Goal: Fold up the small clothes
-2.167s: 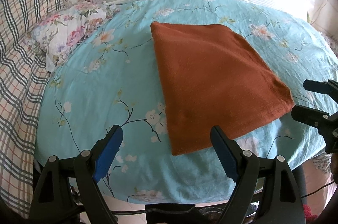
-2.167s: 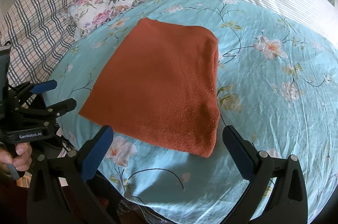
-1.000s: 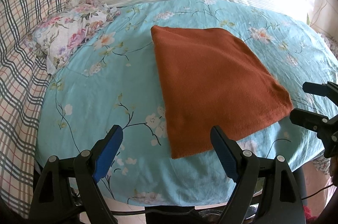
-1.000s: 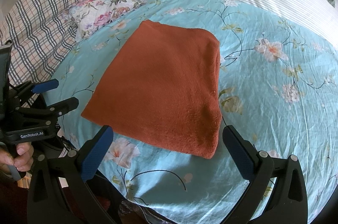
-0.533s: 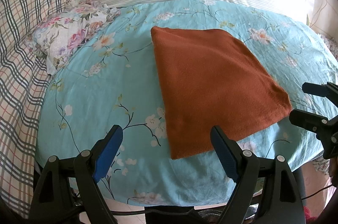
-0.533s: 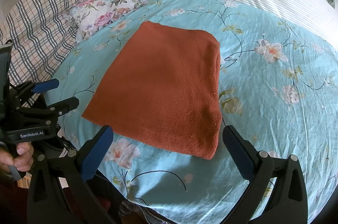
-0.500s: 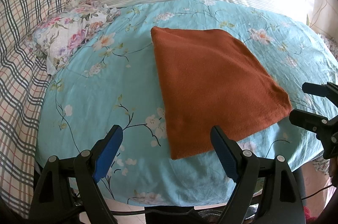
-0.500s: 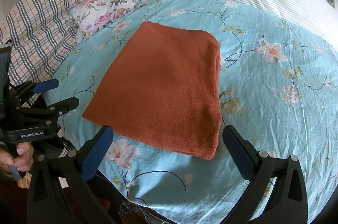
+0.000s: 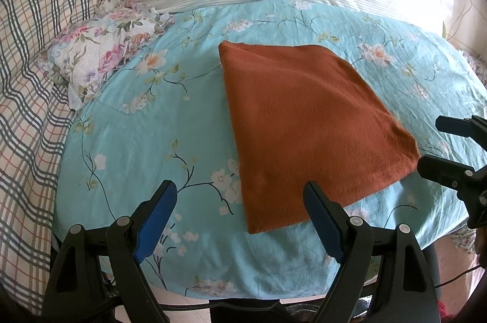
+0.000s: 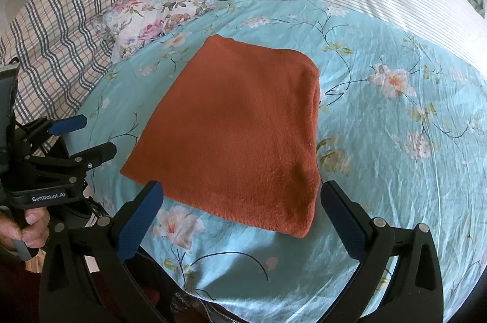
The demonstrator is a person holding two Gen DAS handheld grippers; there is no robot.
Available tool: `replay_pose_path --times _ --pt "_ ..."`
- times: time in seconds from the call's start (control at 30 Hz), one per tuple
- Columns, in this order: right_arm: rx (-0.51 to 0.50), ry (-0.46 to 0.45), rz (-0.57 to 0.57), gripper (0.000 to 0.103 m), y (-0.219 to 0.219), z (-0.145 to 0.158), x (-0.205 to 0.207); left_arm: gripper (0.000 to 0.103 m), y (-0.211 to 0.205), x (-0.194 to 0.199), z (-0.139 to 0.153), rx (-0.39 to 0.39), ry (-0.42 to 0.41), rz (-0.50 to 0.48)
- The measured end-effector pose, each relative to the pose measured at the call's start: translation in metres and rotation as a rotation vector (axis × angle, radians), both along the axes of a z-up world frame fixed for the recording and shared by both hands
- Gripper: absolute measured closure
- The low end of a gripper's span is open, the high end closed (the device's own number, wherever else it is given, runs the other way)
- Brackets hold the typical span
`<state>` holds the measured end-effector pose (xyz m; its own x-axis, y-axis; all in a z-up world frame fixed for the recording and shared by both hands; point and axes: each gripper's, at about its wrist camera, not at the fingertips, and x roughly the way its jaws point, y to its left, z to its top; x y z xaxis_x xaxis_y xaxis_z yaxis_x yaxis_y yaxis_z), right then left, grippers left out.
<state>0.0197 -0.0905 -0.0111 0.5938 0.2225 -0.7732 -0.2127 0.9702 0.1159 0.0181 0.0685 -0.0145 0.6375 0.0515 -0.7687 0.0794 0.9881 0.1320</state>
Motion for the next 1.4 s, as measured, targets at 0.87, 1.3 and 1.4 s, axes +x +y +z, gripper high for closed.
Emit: replay_pose_path --times 0.87,1.3,1.4 --pt "0.001 -0.003 -0.001 0.0 0.001 0.001 0.003 0.018 0.001 0.004 0.002 -0.003 0.002 0.002" --pt "0.001 -0.003 -0.001 0.0 -0.003 0.003 0.009 0.018 0.001 0.005 0.003 -0.002 -0.003 0.005" --pt "0.003 -0.003 -0.001 0.0 -0.004 0.003 0.013 0.018 0.001 0.007 0.003 -0.011 -0.003 0.005"
